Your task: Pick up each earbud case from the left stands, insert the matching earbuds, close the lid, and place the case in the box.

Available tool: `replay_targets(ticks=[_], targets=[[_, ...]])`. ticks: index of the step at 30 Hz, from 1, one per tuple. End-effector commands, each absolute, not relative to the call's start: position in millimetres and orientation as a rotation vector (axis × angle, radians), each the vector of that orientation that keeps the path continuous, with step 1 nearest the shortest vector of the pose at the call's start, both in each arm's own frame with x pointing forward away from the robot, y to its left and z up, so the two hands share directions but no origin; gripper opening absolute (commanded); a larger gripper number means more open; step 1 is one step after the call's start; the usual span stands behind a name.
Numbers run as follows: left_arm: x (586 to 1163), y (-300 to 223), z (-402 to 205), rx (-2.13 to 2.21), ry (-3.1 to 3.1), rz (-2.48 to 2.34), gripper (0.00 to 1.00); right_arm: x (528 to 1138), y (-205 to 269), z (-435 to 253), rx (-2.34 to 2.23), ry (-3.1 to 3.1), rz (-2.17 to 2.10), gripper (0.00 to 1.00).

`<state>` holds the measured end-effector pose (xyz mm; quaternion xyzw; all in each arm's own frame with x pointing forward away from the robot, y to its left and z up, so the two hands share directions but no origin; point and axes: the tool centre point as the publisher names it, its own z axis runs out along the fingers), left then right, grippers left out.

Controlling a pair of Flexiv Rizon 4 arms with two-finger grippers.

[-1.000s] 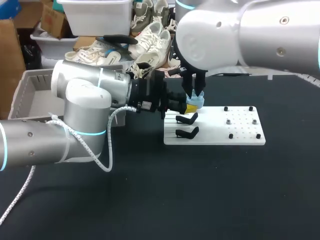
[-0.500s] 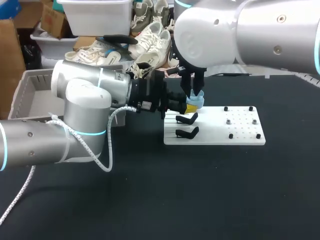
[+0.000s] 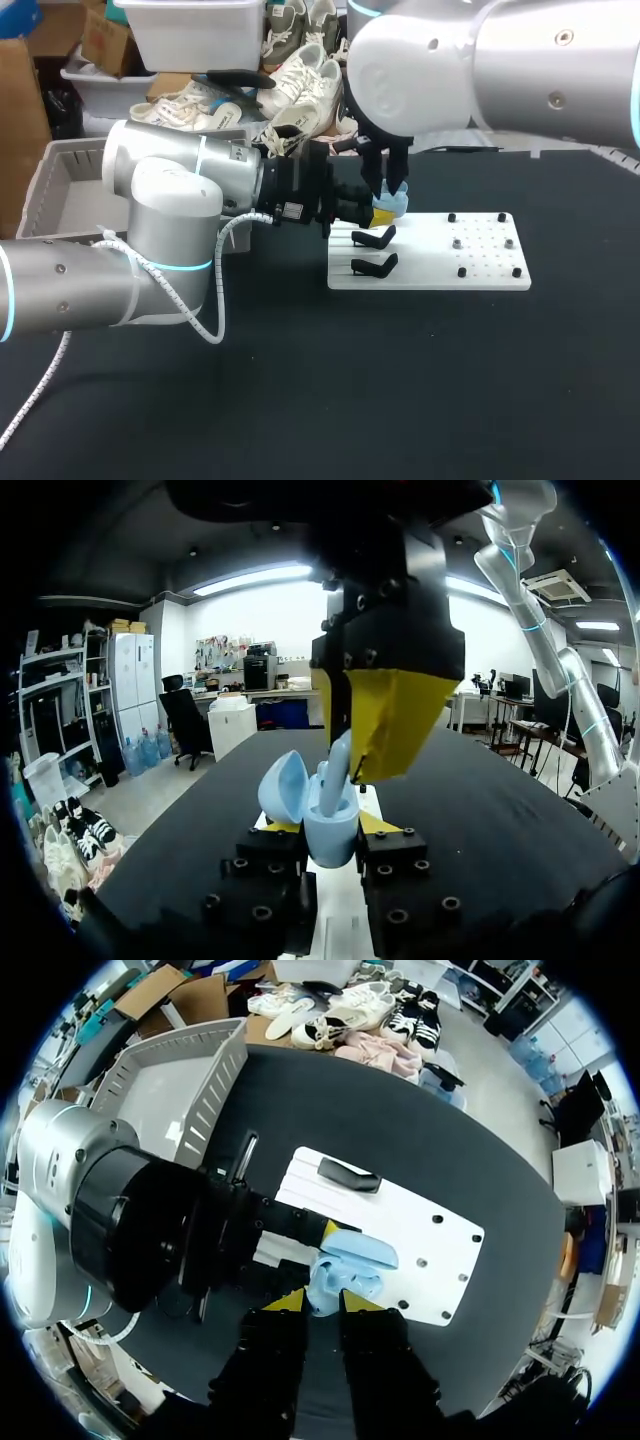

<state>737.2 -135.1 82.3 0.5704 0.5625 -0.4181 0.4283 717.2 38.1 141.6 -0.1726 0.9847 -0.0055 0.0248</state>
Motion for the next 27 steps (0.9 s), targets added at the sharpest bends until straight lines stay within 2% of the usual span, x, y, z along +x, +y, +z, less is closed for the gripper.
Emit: replay_targets(ticks=[1, 27], targets=[[737.5, -135.0, 81.9, 1.423, 1.402, -1.044, 0.00, 713.3, 36.1, 141.5, -0.531, 3.041, -0.013, 0.00], [737.5, -135.0, 81.9, 1.423, 1.402, -1.044, 0.00, 719.5, 27.4, 137.7, -0.490, 3.057, -0.003, 0.00]])
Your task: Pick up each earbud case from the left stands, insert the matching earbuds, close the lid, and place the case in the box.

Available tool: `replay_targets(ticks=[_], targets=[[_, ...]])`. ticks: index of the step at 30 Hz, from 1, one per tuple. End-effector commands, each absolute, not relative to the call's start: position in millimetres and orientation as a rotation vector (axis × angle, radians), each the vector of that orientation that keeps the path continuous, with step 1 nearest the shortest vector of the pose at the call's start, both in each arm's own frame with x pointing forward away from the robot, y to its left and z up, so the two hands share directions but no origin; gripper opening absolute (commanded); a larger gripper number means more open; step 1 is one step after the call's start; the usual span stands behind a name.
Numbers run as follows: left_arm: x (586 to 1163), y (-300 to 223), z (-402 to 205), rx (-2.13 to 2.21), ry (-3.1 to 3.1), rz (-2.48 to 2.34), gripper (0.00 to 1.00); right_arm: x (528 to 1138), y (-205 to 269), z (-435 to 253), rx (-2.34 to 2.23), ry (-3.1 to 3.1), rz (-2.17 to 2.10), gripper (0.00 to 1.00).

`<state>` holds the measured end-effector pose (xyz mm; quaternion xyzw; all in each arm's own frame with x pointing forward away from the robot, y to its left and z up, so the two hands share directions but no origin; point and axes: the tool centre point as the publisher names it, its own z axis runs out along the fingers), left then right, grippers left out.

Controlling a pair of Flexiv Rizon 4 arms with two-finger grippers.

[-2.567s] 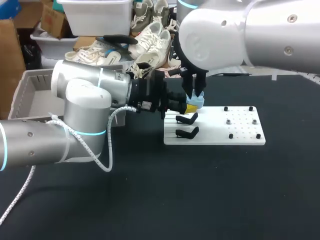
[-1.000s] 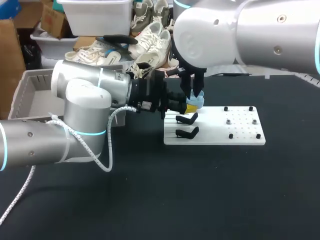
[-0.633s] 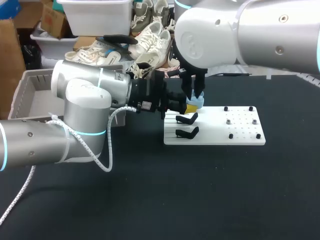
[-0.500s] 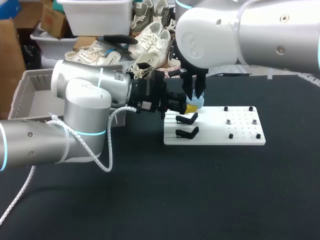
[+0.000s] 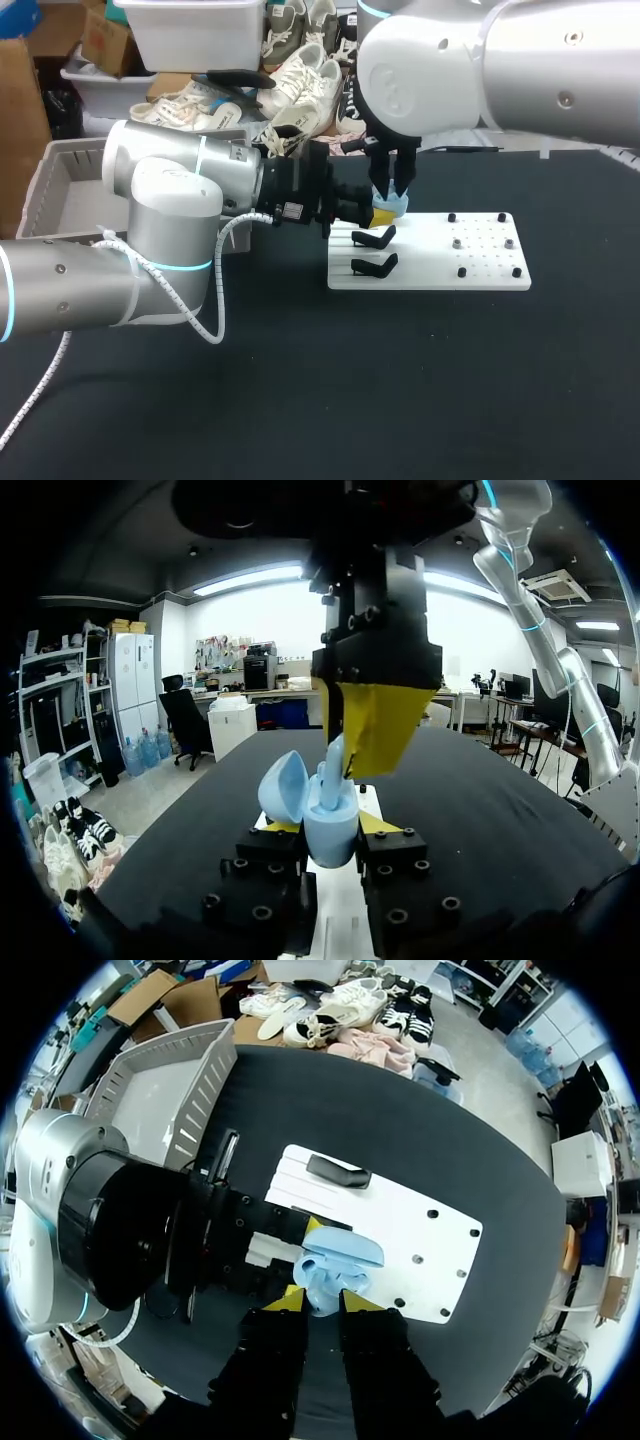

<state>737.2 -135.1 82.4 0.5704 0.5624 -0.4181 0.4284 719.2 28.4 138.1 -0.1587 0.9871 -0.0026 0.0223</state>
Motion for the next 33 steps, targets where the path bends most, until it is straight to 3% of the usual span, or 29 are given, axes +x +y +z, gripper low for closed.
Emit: replay_targets(ticks=[1, 33], targets=[[737.5, -135.0, 81.9, 1.423, 1.402, -1.044, 0.00, 720.0, 27.2, 137.8, -0.489, 3.057, -0.002, 0.00], [737.5, -135.0, 81.9, 1.423, 1.402, -1.044, 0.00, 724.1, 33.8, 138.9, -0.494, 3.048, 0.022, 0.00]])
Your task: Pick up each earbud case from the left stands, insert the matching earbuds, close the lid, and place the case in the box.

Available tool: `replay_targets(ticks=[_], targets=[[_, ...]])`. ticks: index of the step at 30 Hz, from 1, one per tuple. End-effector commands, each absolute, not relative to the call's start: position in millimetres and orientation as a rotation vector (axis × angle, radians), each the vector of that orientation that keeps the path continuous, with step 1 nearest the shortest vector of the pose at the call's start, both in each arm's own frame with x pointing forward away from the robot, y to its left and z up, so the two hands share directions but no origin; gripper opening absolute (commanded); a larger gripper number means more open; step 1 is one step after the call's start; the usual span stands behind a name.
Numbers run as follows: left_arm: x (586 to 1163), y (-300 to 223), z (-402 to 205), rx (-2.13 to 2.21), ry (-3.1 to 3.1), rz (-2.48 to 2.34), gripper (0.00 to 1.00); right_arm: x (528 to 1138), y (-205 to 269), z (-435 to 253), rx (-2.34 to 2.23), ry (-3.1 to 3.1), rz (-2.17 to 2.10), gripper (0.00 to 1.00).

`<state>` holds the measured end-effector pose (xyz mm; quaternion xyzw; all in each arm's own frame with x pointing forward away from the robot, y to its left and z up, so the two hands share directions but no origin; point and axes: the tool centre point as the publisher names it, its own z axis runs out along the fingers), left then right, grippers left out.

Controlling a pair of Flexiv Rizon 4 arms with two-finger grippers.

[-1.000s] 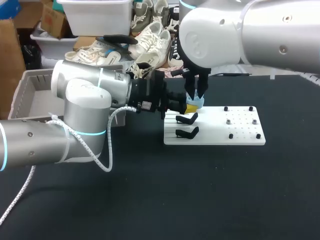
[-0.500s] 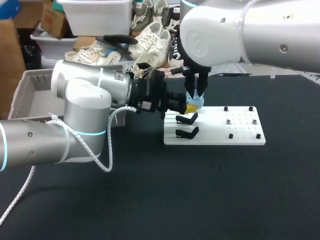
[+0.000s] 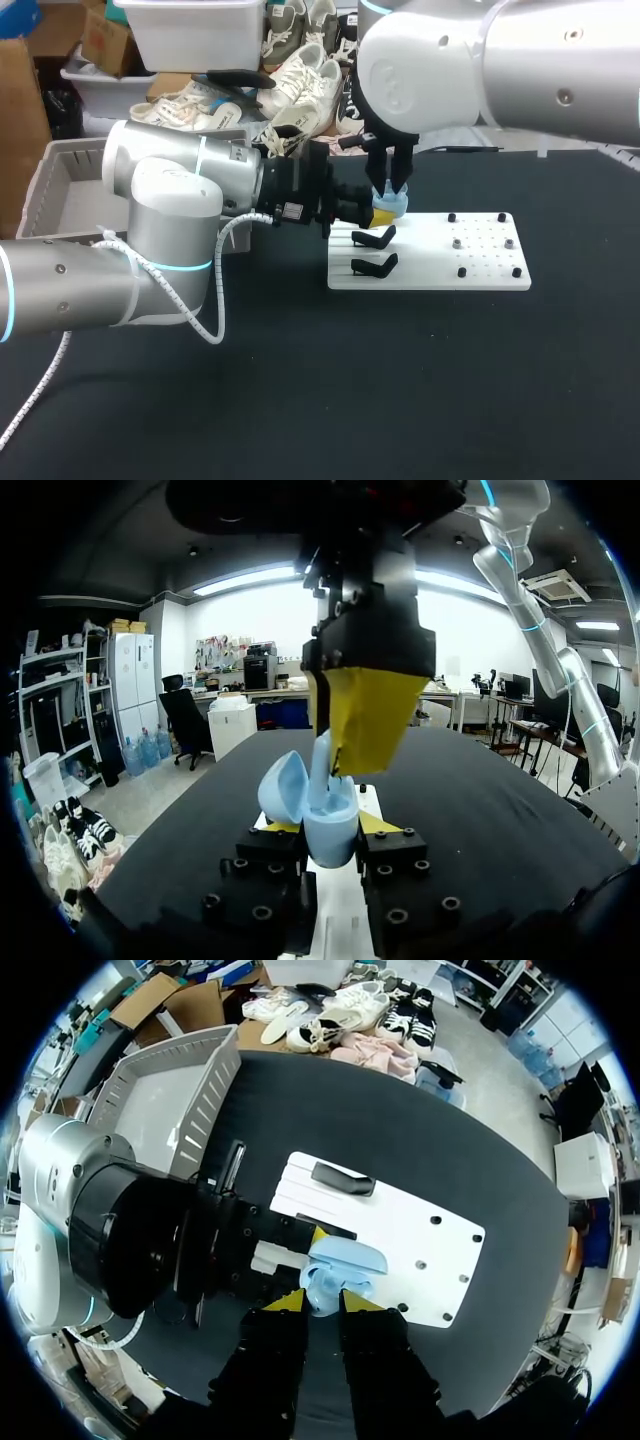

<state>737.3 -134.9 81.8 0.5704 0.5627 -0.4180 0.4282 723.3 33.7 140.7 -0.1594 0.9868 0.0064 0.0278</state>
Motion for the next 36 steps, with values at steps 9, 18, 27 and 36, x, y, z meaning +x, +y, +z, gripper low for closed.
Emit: replay_targets(ticks=[9, 18, 27, 36], targets=[[737.5, -135.0, 81.9, 1.423, 1.402, -1.044, 0.00, 723.5, 34.1, 138.5, -0.502, 3.048, 0.024, 0.00], [737.5, -135.0, 81.9, 1.423, 1.402, -1.044, 0.00, 723.6, 36.3, 133.7, -0.509, 3.060, 0.026, 0.00], [737.5, -135.0, 81.9, 1.423, 1.402, -1.044, 0.00, 724.5, 35.6, 131.8, -0.510, 3.068, 0.021, 0.00], [737.5, -135.0, 81.9, 1.423, 1.402, -1.044, 0.00, 725.8, 34.8, 132.8, -0.510, 3.067, 0.018, 0.20]])
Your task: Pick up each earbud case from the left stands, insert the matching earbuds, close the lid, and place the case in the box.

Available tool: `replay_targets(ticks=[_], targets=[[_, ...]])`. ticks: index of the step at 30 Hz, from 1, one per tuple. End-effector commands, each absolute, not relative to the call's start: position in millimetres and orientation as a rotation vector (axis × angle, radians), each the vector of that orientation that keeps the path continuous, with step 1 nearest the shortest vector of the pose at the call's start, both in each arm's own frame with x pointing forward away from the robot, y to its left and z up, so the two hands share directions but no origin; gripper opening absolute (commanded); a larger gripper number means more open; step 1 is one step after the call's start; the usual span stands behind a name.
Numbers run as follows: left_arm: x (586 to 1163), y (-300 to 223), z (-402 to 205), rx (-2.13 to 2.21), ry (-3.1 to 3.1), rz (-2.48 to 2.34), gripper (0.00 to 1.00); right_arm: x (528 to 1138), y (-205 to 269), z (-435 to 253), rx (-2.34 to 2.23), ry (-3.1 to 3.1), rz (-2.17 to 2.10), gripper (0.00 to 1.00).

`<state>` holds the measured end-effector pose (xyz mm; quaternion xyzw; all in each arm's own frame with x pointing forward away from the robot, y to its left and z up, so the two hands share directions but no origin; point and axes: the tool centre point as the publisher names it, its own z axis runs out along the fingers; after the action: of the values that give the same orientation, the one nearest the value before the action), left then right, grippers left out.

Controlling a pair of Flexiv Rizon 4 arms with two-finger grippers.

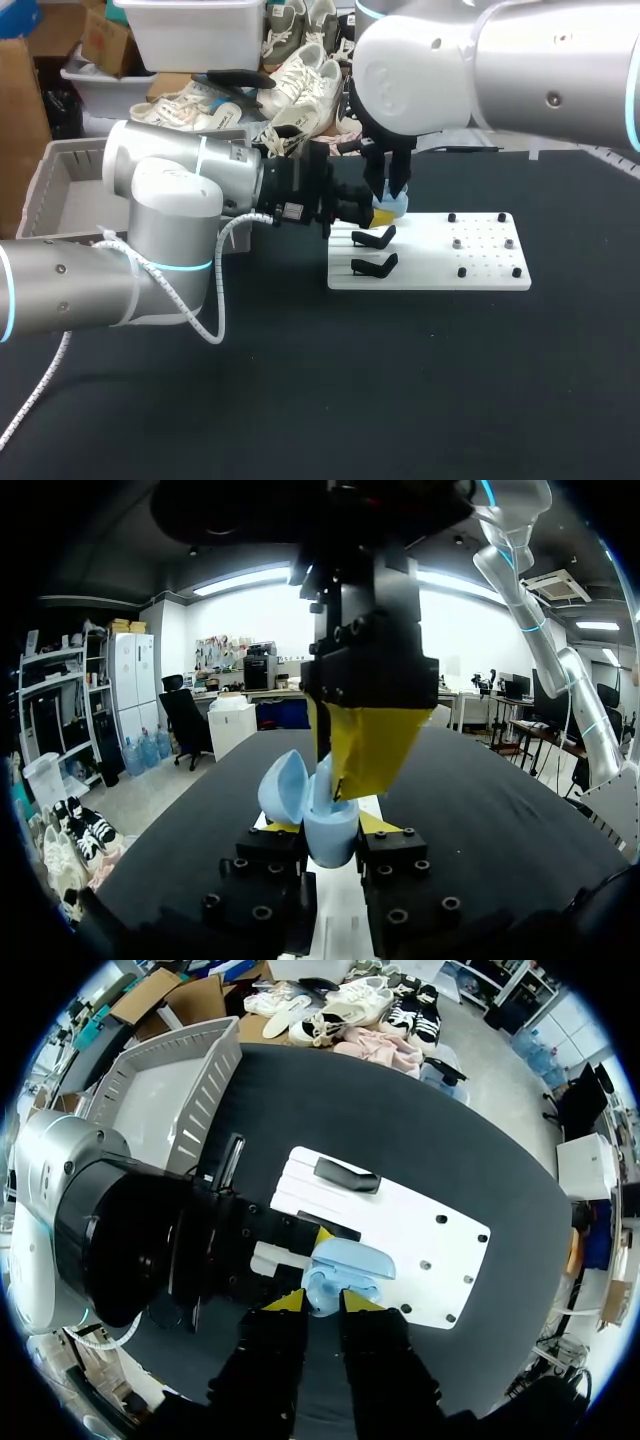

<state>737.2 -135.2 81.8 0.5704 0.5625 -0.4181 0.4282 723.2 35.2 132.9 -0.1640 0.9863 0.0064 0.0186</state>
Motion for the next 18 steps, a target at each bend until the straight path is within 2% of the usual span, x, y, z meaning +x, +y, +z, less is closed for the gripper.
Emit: replay_targets(ticks=[1, 14, 18], targets=[[737.5, -135.0, 81.9, 1.423, 1.402, -1.044, 0.00, 725.9, 34.8, 132.8, -0.510, 3.067, 0.019, 0.21], [737.5, -135.0, 81.9, 1.423, 1.402, -1.044, 0.00, 723.1, 34.8, 139.0, -0.518, 3.051, 0.035, 0.25], [737.5, -135.0, 81.9, 1.423, 1.402, -1.044, 0.00, 725.9, 31.6, 151.5, -0.498, 3.017, 0.045, 0.29]])
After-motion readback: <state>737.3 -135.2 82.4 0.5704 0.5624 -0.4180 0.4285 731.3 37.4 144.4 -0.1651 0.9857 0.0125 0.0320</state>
